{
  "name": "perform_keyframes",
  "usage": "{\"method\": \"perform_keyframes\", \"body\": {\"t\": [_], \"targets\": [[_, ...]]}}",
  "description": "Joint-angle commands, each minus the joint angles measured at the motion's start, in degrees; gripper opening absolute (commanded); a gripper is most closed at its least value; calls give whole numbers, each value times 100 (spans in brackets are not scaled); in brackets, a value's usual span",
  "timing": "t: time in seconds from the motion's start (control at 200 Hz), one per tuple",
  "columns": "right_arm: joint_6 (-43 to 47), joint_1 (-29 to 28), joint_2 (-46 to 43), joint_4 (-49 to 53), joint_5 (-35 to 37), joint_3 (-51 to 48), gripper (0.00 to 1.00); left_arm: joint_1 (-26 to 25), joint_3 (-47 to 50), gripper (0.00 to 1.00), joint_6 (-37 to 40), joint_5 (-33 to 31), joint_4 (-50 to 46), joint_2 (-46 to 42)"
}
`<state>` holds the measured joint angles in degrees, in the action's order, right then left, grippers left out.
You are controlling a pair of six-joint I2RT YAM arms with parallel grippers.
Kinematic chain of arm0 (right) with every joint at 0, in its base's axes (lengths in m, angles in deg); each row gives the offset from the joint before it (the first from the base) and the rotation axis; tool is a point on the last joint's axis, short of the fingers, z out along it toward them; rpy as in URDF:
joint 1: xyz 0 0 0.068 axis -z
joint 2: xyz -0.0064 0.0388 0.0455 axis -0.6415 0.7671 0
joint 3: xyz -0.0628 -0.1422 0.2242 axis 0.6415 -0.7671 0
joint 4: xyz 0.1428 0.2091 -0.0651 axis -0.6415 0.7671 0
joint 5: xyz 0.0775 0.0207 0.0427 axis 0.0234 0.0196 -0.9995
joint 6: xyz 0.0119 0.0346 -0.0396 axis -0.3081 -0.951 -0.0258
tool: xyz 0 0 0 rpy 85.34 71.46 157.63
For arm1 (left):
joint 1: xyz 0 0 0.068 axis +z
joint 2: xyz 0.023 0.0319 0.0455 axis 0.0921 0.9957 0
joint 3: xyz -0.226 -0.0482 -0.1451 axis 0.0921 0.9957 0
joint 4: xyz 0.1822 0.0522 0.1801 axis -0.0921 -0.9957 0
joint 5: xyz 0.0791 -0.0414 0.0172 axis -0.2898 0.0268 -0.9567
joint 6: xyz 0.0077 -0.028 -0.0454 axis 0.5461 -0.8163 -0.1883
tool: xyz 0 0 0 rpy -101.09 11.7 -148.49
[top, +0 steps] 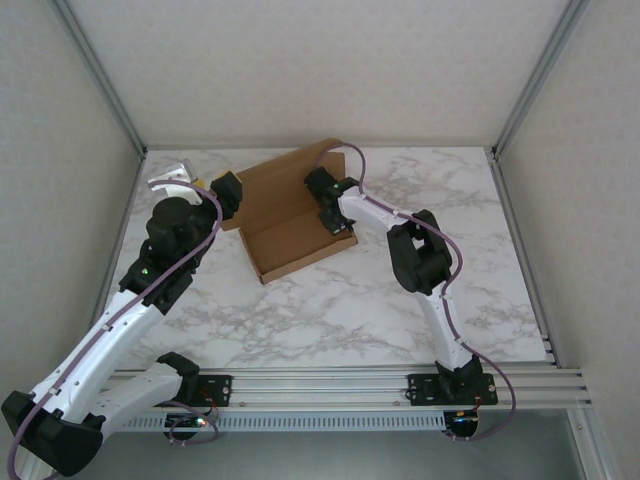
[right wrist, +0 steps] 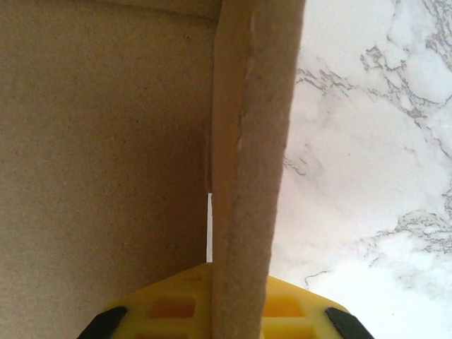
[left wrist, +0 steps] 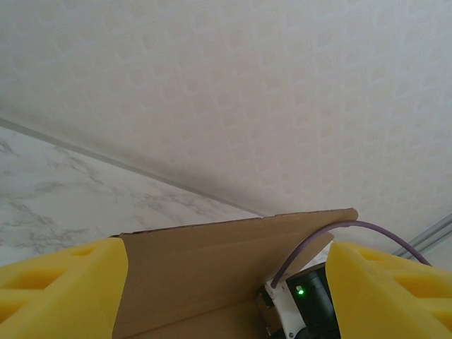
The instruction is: Fold the paper box
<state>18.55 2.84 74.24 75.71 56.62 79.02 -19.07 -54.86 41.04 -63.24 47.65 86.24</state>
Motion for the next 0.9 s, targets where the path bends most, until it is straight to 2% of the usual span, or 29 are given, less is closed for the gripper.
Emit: {"method": "perform_keyframes", "body": {"t": [0.0,0.115,0.245,0.33,0.396,0.476,0.576,0.626,0.756,0.891], "targets": [[-30,7,131,229,786,-202,6,-60,70,74,35,-93,164,-40],[-70,-9,132,317,1224,-277,4,-60,54,74,5,-138,131,-43],[-174,-3,-137,93,773,-581,10,-60,67,75,-75,-86,132,-17],[-248,11,-418,-193,260,-860,21,-60,76,75,-97,-51,150,-15],[-374,62,-675,-411,-228,-1093,33,-60,72,75,-84,-33,145,2],[-652,185,-997,-534,-592,-1346,41,-60,142,78,-78,30,223,11],[-957,356,-1546,-924,-1101,-1858,62,-51,238,81,-111,105,311,40],[-1017,441,-1892,-1202,-1348,-2172,66,-45,275,83,-124,117,357,68],[-1132,566,-2685,-1931,-1800,-2838,67,-34,293,84,-241,-161,386,163],[-1227,583,-3650,-2994,-1608,-3682,62,-23,101,86,-234,-382,197,413]]}}
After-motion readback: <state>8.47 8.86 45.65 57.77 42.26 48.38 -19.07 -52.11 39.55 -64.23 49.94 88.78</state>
